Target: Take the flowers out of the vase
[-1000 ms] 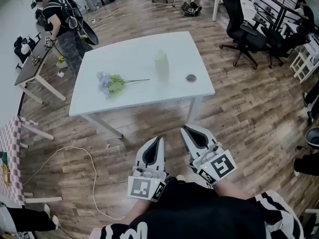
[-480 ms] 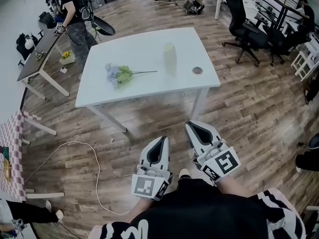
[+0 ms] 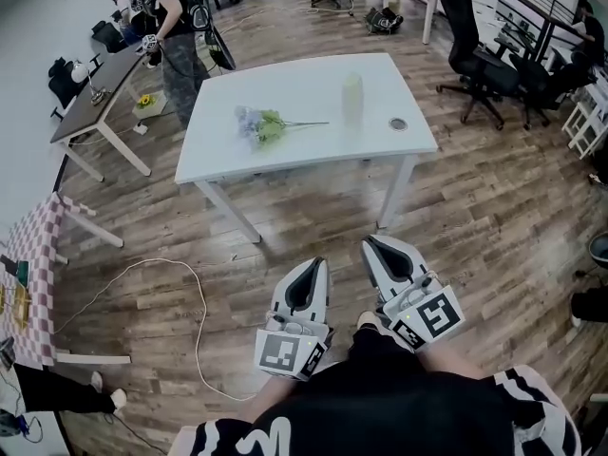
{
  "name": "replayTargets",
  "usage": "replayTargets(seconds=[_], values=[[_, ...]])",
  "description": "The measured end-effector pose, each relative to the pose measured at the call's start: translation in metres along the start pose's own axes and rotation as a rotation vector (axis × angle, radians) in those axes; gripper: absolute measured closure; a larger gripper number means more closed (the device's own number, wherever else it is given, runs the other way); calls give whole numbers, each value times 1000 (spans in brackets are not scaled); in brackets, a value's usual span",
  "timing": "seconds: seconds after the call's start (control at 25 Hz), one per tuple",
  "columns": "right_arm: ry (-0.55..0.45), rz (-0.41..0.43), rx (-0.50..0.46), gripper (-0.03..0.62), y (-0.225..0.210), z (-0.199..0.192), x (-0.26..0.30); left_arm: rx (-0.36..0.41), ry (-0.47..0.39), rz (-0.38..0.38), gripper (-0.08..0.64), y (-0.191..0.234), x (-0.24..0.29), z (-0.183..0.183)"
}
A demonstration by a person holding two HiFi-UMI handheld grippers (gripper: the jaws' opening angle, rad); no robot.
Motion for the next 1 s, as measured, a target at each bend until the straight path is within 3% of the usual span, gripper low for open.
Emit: replayTargets(seconds=[0.44, 0.64, 1.0], values=[[30, -24, 13, 574, 88, -6, -44, -8, 16, -19, 555, -5, -85, -10], [21, -13, 10, 574, 102, -1, -50, 8, 15, -50, 555, -15, -97, -8], [44, -8, -35, 574, 117, 2, -51, -14, 8, -24, 555, -11, -112, -3]])
Point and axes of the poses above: the fingertips, and each gripper's own axes: x forward along the fingers, y to its left, z out of its top, the point moved 3 cm from there along -x, backward along the fingers, and after that the axes turned 7 degrees about -x, right-handed, at the moved point
